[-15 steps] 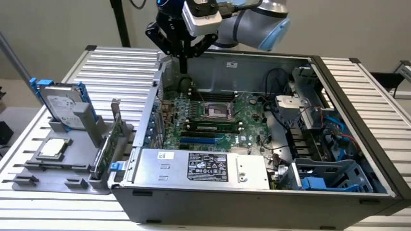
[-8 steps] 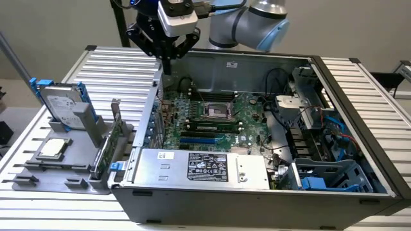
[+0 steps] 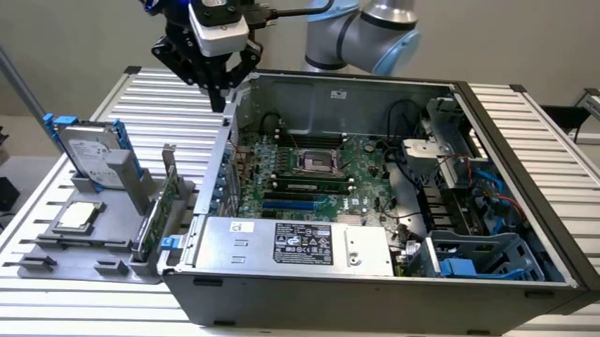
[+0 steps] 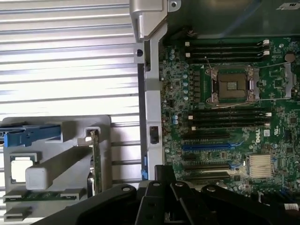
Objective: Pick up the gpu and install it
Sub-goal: 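Reach for the gpu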
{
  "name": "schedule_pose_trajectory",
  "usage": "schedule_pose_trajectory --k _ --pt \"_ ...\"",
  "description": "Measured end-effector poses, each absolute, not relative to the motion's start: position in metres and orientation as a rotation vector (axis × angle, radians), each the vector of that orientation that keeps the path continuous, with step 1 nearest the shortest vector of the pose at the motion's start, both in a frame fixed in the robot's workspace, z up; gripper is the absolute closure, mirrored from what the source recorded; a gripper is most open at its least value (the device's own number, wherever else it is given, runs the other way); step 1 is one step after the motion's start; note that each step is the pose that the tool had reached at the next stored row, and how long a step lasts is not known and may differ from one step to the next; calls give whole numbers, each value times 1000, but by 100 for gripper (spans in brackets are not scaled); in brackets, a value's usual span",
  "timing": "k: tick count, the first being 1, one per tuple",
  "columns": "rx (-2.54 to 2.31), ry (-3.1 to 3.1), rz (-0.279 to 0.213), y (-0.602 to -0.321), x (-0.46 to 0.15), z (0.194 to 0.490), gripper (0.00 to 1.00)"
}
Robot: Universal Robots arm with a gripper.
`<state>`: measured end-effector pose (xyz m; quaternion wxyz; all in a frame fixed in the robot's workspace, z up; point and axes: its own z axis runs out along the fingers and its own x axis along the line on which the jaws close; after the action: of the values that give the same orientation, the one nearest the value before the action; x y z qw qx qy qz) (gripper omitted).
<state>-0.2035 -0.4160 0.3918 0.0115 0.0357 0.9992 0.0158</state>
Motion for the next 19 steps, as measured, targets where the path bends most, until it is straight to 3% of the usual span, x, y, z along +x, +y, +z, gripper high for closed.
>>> schedule_pose_trajectory --k 19 --pt "111 3116 43 -442 -267 386 89"
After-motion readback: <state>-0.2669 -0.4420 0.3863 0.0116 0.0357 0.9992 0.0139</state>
